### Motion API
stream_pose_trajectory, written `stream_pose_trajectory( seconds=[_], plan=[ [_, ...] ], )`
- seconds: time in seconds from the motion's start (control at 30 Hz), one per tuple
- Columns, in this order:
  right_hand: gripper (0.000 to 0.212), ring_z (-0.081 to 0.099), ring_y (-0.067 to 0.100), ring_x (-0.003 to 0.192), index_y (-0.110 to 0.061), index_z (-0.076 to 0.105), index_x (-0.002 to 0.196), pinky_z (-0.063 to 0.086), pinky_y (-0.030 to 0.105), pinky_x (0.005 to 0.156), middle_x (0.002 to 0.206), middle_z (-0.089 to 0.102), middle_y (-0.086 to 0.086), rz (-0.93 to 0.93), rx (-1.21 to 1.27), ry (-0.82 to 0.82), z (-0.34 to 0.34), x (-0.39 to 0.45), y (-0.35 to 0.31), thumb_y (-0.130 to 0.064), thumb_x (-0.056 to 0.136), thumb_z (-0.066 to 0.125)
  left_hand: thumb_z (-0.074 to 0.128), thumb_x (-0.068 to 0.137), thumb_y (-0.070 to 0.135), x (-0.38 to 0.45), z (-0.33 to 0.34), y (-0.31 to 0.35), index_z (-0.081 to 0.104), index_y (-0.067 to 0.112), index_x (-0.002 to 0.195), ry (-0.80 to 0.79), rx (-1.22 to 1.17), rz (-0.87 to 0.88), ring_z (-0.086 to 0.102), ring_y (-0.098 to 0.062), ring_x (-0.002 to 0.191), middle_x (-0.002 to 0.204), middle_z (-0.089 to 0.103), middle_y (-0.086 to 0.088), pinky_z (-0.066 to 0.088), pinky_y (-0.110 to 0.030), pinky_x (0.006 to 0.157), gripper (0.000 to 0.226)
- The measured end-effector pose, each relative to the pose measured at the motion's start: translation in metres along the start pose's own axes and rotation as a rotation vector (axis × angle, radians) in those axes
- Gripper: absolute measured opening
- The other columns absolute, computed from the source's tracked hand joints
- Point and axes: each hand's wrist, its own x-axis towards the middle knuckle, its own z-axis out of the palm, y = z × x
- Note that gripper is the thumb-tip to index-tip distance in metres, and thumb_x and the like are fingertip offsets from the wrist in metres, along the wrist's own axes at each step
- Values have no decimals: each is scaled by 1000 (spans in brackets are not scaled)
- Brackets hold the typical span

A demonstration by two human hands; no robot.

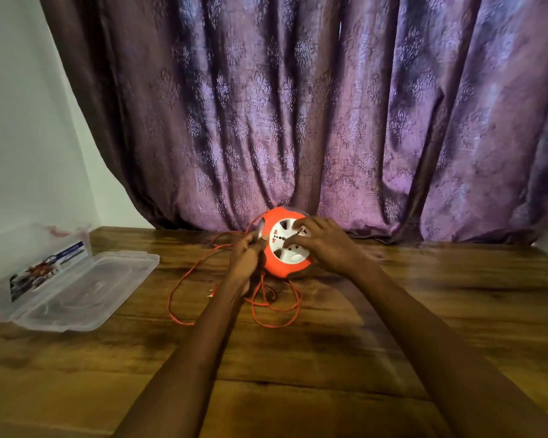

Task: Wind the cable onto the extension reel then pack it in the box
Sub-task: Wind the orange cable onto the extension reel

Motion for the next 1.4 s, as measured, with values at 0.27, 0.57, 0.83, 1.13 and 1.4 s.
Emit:
stream_pose_trajectory(
  seconds=[0.27,0.57,0.83,1.13,1.4],
  plan=[
    [40,54,32,123,-49,56,128,39,43,93,134,58,6,-255,-325,-71,-3,5,3,-30,95,45,57,97,8,2,-6,1,66,5,114,-63,129,40,49,-8,57,73,64,-3,37,-22,52,19],
    [63,67,34,94,-44,54,132,42,42,84,99,75,11,393,-170,19,5,13,-19,-61,73,67,63,95,14,-10,32,-16,66,4,103,128,63,259,42,-17,67,78,51,-14,36,-32,61,13],
    [78,68,30,108,-17,67,113,53,41,95,111,73,12,1149,731,-16,-5,34,-28,-70,56,67,66,93,17,-16,42,-21,62,9,133,217,157,318,62,-36,107,109,57,-11,50,-49,99,40],
    [41,64,24,101,-27,60,110,48,35,85,110,69,1,1020,701,329,10,13,-12,-55,83,71,59,97,13,-11,26,-13,63,13,97,151,-103,120,34,-4,44,55,43,8,26,-18,41,4],
    [32,67,28,89,-8,69,118,55,41,76,109,74,15,940,1612,294,14,-6,2,-32,97,63,61,97,23,-11,16,2,67,16,93,24,-188,-6,59,-12,68,81,65,-4,49,-34,62,10]
  ],
)
